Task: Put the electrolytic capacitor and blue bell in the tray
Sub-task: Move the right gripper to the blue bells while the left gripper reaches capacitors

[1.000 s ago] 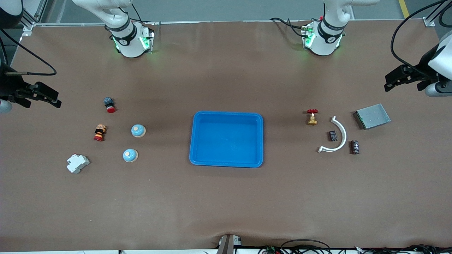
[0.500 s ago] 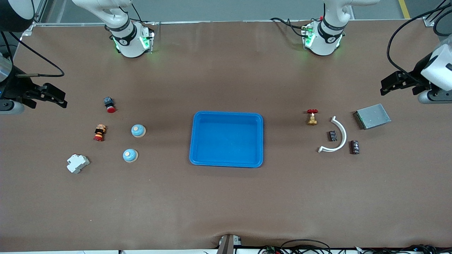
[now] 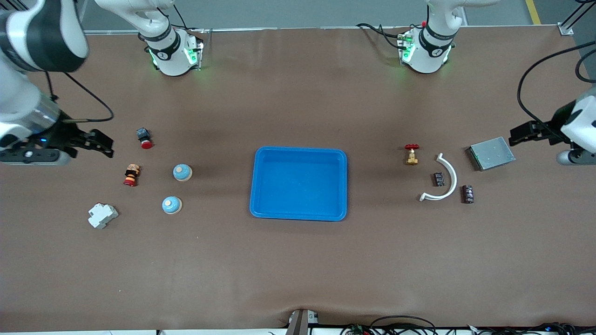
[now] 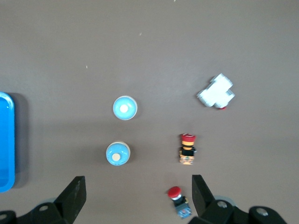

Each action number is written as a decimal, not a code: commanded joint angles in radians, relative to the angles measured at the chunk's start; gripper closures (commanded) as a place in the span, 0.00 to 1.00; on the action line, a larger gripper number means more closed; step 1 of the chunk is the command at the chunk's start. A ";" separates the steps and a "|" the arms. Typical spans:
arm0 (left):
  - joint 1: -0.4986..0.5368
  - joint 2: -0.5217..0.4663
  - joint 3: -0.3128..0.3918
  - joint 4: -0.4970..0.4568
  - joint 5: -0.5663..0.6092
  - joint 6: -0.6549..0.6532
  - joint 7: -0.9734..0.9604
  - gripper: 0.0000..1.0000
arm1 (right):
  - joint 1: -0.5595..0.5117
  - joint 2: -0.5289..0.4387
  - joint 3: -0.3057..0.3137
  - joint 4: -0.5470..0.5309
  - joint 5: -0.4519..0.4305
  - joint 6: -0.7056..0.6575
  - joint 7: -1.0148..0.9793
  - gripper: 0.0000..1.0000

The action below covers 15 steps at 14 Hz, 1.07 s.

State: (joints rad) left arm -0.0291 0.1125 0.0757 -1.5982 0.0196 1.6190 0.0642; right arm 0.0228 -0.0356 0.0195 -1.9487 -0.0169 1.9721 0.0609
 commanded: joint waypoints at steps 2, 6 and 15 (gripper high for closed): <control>0.026 0.094 0.002 0.023 -0.012 0.064 0.086 0.00 | 0.035 -0.044 0.002 -0.127 -0.009 0.074 0.097 0.00; 0.028 0.182 0.002 0.021 -0.004 0.157 0.088 0.00 | 0.057 0.019 0.002 -0.165 -0.008 0.158 0.140 0.00; 0.017 0.367 -0.001 0.017 -0.007 0.271 0.086 0.00 | 0.092 0.144 0.004 -0.338 -0.006 0.476 0.231 0.00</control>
State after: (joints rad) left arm -0.0065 0.4497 0.0718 -1.5981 0.0195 1.8871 0.1355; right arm 0.1071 0.0840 0.0262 -2.2609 -0.0169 2.3917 0.2669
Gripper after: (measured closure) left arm 0.000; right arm 0.000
